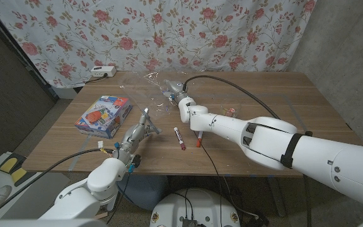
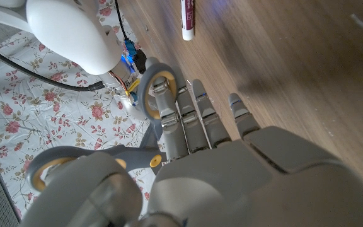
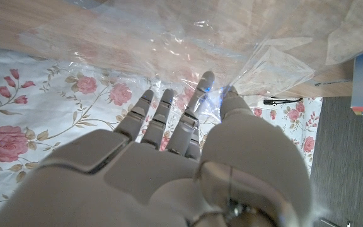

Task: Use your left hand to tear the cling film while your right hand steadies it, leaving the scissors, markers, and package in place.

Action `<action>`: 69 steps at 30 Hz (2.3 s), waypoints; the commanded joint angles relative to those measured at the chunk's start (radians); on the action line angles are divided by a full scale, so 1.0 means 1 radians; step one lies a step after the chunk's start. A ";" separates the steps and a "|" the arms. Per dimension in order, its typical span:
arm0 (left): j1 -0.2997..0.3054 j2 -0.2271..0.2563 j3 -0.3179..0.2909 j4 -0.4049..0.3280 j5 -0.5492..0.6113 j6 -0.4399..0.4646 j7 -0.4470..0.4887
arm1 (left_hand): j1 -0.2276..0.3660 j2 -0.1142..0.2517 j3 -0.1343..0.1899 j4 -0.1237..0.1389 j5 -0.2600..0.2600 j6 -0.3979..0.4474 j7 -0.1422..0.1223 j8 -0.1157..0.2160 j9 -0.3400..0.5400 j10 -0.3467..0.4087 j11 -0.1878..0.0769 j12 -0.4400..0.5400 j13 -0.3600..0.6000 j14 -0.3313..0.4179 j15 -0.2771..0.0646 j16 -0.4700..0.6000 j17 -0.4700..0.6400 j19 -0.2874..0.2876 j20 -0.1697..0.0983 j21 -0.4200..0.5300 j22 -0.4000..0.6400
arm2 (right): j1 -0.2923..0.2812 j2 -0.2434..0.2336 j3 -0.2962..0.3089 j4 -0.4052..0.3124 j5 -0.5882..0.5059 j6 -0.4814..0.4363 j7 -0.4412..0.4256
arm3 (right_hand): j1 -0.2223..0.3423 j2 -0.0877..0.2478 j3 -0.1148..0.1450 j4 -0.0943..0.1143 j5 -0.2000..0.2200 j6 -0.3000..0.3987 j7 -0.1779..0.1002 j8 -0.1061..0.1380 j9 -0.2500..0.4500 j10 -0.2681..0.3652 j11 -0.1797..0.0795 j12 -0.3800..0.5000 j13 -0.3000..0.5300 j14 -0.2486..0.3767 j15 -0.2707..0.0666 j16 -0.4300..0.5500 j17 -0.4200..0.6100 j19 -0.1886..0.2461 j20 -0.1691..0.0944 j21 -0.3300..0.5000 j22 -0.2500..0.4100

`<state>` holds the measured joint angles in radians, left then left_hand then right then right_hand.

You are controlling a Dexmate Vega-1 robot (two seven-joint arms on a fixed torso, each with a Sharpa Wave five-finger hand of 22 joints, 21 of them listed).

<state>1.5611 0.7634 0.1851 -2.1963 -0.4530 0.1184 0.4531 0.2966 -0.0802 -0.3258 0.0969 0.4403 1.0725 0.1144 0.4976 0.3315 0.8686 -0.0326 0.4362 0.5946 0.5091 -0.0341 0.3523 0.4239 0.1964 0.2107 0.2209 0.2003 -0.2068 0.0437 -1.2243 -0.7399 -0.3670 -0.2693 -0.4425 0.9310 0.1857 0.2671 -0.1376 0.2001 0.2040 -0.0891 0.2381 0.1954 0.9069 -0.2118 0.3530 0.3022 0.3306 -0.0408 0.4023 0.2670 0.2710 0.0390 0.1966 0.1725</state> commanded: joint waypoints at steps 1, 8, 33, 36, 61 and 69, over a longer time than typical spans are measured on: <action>-0.012 -0.004 0.011 0.007 0.003 -0.006 0.002 | 0.014 0.004 -0.004 0.011 -0.002 0.008 0.004 0.002 0.002 0.021 -0.017 0.001 0.003 0.007 -0.003 -0.001 0.005 -0.002 0.003 0.003 0.001 | -0.075 -0.109 0.081 -0.247 0.011 -0.017 0.003 | 0.022 -0.004 0.014 -0.003 0.000 0.024 -0.003 0.001 0.002 0.057 0.003 0.046 0.030 0.026 -0.171 0.019 0.014 0.010 -0.009 0.004 0.000; -0.014 -0.005 0.016 0.010 0.008 -0.011 0.005 | 0.015 0.005 -0.004 0.012 -0.002 0.006 0.004 0.000 0.003 0.023 -0.016 0.001 0.002 0.007 -0.001 -0.001 0.005 -0.002 0.003 0.003 0.001 | -0.123 -0.151 0.141 -0.366 0.044 -0.029 0.038 | 0.050 -0.003 0.028 -0.014 0.006 0.042 -0.006 -0.003 0.002 0.071 -0.002 0.072 0.053 0.045 -0.178 0.031 0.023 0.017 -0.012 0.005 0.000; -0.015 0.007 0.032 0.001 0.021 -0.019 -0.007 | 0.021 0.006 -0.005 0.014 -0.003 0.009 0.000 -0.004 0.005 0.023 -0.017 -0.002 0.005 0.007 -0.002 -0.003 0.005 -0.002 0.003 0.003 0.000 | -0.194 -0.151 0.248 -0.511 0.124 -0.140 0.049 | 0.100 -0.011 0.043 -0.021 0.026 0.071 0.027 -0.018 0.004 0.079 0.007 0.134 0.116 0.072 -0.174 0.064 0.059 0.033 0.014 0.005 0.001; -0.015 0.009 0.034 0.002 0.024 -0.024 -0.011 | 0.022 0.006 -0.005 0.014 -0.003 0.010 0.002 -0.004 0.005 0.023 -0.018 -0.001 0.006 0.008 -0.004 -0.003 0.005 -0.002 0.003 0.003 0.000 | -0.198 -0.154 0.250 -0.529 0.130 -0.153 0.049 | 0.104 -0.011 0.044 -0.021 0.028 0.075 0.026 -0.018 0.004 0.078 0.008 0.139 0.121 0.074 -0.173 0.067 0.063 0.031 0.016 0.004 0.001; -0.030 0.018 0.041 0.000 0.022 -0.028 -0.037 | 0.027 0.008 -0.005 0.016 -0.004 0.011 0.002 -0.008 0.008 0.024 -0.020 -0.004 0.006 0.010 -0.004 -0.005 0.005 -0.002 0.003 0.003 0.000 | -0.251 -0.167 0.328 -0.657 0.227 -0.206 0.038 | 0.119 -0.020 0.053 -0.023 0.043 0.099 0.036 -0.020 0.005 0.082 0.020 0.166 0.145 0.092 -0.164 0.069 0.067 0.033 0.035 0.003 0.001; -0.051 0.014 0.058 0.019 0.024 -0.047 -0.054 | 0.029 0.008 -0.005 0.016 -0.004 0.011 0.002 -0.010 0.008 0.023 -0.016 -0.005 0.007 0.009 -0.004 -0.006 0.005 -0.002 0.003 0.003 0.000 | -0.249 -0.146 0.350 -0.657 0.278 -0.218 0.029 | 0.123 -0.021 0.055 -0.023 0.047 0.108 0.041 -0.020 0.005 0.081 0.023 0.172 0.150 0.094 -0.164 0.069 0.070 0.031 0.041 0.002 0.001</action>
<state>1.5336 0.7818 0.2244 -2.1993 -0.4291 0.0885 0.4201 0.3149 -0.0752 -0.3283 0.1076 0.4370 1.0776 0.1092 0.4860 0.3386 0.8686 -0.0326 0.4271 0.6006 0.5090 -0.0341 0.3475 0.4239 0.1964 0.2107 0.2209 0.2003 -0.4509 -0.1288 -0.9154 -1.3846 -0.1598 -0.4622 -0.4029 1.0451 0.1662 0.3121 -0.1613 0.2409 0.3023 -0.0480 0.2180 0.1978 0.9850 -0.1949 0.5180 0.4480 0.4138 -0.0431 0.4630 0.3321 0.2993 0.0754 0.1966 0.1725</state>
